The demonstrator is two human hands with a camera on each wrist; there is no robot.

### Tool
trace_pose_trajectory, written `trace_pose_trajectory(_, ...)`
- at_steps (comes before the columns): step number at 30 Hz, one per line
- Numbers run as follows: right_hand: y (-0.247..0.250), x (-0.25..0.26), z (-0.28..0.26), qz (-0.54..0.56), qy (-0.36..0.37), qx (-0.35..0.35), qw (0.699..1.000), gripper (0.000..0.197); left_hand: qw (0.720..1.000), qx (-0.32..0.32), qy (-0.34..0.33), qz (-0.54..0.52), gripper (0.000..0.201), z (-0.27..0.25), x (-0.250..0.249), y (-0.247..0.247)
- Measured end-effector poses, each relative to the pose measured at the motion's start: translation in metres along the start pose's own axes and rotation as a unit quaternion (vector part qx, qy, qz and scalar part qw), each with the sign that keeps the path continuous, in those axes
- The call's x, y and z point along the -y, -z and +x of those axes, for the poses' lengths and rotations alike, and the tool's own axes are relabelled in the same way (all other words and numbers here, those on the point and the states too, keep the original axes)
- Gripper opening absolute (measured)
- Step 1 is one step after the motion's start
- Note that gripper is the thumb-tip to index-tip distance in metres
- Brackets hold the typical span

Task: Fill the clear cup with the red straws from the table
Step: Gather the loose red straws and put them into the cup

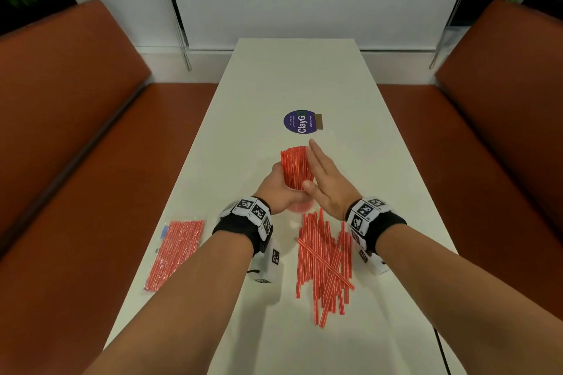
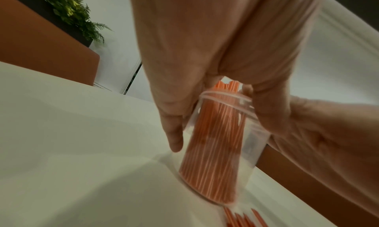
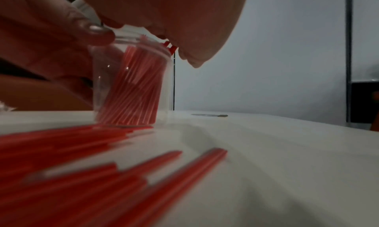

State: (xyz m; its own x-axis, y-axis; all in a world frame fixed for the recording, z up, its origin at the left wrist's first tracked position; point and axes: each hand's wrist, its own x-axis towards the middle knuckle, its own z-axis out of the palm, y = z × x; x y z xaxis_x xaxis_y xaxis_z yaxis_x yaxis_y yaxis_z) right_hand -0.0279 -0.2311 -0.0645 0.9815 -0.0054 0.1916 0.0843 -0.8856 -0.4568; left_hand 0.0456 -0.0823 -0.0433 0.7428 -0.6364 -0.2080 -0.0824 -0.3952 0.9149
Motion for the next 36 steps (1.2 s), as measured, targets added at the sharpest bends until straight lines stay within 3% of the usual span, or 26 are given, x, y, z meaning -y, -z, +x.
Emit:
trace_pose_trajectory(6,0.005,0.02,0.02,-0.071,0.025,0.045,0.996,0.08,1.0,-0.007,0.008,0.014,0.082,0.0,-0.001,0.0)
trace_pose_trajectory(12,0.009,0.028,0.033,-0.144,0.037,0.082,0.985,0.079,0.999,-0.037,0.023,0.03,0.071,0.0,-0.002,0.004)
trace_pose_trajectory(14,0.009,0.029,0.03,-0.125,0.019,0.059,0.99,0.079,0.998,-0.047,0.027,0.026,0.074,-0.002,-0.002,0.003)
trace_pose_trajectory(16,0.012,0.03,0.025,-0.107,-0.017,-0.013,0.994,0.079,0.997,-0.058,0.039,0.015,0.079,-0.004,-0.002,0.003)
trace_pose_trajectory(19,0.019,0.028,0.008,-0.035,-0.158,-0.103,0.981,0.07,0.995,-0.058,0.066,0.037,0.093,-0.01,-0.002,0.006)
trace_pose_trajectory(21,0.024,0.027,-0.009,-0.004,-0.273,-0.061,0.96,0.059,0.989,-0.06,0.106,0.079,0.103,-0.018,-0.004,0.009)
trace_pose_trajectory(23,0.028,0.028,-0.026,-0.03,-0.36,0.053,0.931,0.058,0.978,-0.053,0.147,0.136,0.093,-0.028,-0.005,0.009)
trace_pose_trajectory(26,0.03,0.033,-0.051,-0.082,-0.373,0.215,0.899,0.072,0.949,0.025,0.194,0.246,0.055,-0.048,-0.003,0.0)
trace_pose_trajectory(28,0.028,0.043,-0.063,-0.094,-0.376,0.269,0.882,0.078,0.935,0.073,0.193,0.289,0.022,-0.059,-0.001,-0.014)
trace_pose_trajectory(29,0.025,0.049,-0.067,-0.102,-0.379,0.277,0.877,0.078,0.934,0.072,0.188,0.295,0.016,-0.064,0.0,-0.022)
trace_pose_trajectory(31,0.017,0.063,-0.07,-0.131,-0.371,0.27,0.879,0.07,0.941,0.074,0.173,0.282,0.025,-0.069,0.001,-0.037)
trace_pose_trajectory(33,0.008,0.078,-0.069,-0.157,-0.343,0.244,0.893,0.066,0.952,0.086,0.162,0.247,0.014,-0.074,-0.001,-0.051)
trace_pose_trajectory(36,0.004,0.095,-0.07,-0.139,-0.328,0.202,0.912,0.069,0.962,0.092,0.135,0.217,0.03,-0.08,-0.006,-0.062)
